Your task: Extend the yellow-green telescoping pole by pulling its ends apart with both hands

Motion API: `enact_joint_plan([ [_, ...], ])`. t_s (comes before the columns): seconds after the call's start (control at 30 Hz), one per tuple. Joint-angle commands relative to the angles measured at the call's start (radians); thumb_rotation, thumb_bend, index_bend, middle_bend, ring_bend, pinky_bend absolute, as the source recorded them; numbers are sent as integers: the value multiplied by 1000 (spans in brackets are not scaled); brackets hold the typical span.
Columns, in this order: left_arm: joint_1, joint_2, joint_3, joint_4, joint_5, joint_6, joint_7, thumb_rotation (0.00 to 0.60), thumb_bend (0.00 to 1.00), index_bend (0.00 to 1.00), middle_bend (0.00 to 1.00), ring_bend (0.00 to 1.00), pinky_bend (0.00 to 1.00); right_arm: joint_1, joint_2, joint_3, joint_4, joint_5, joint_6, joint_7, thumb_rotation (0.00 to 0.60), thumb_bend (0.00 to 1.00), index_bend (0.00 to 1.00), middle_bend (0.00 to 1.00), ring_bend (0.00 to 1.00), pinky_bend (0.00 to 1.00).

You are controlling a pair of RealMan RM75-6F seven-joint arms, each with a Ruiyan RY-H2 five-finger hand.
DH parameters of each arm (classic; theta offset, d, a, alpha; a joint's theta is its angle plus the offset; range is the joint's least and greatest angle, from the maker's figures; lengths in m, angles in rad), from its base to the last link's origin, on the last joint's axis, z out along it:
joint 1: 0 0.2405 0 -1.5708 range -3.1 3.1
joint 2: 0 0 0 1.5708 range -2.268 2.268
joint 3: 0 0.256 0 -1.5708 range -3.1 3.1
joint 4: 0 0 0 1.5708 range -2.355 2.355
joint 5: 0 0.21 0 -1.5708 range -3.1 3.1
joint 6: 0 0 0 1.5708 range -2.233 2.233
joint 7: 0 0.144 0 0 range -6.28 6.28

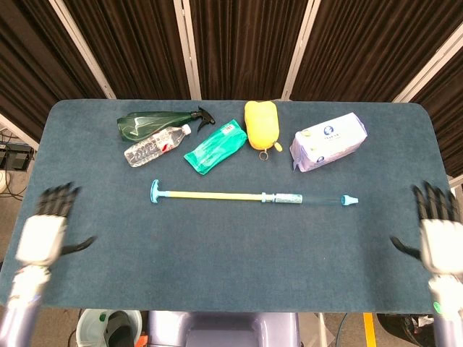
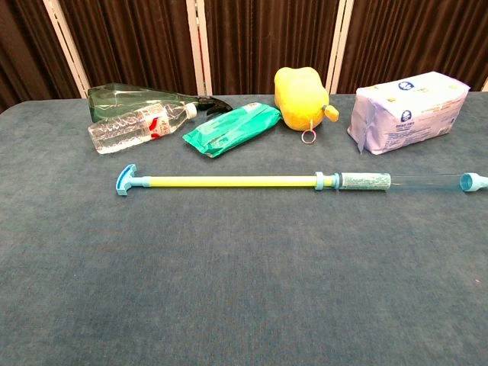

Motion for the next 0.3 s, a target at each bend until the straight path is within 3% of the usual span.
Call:
enact_joint_plan([
  [0.03,106,115,90,-114,-93,-8,2,545,16,0,0,0,12,-65,8,-65,-20,-98,75,10,600,26,0,0,0,0],
  [0.17,108,119,86,-126,-64,0,11,543,16,0,0,0,12,-74,-2,-87,-17,-114,53,22,600,27,0,0,0,0],
  [0.3,127,88,77,-91,24,73,5,544,16,0,0,0,12,-71,2,-81,-10,-112,32,35,600,25,0,0,0,0],
])
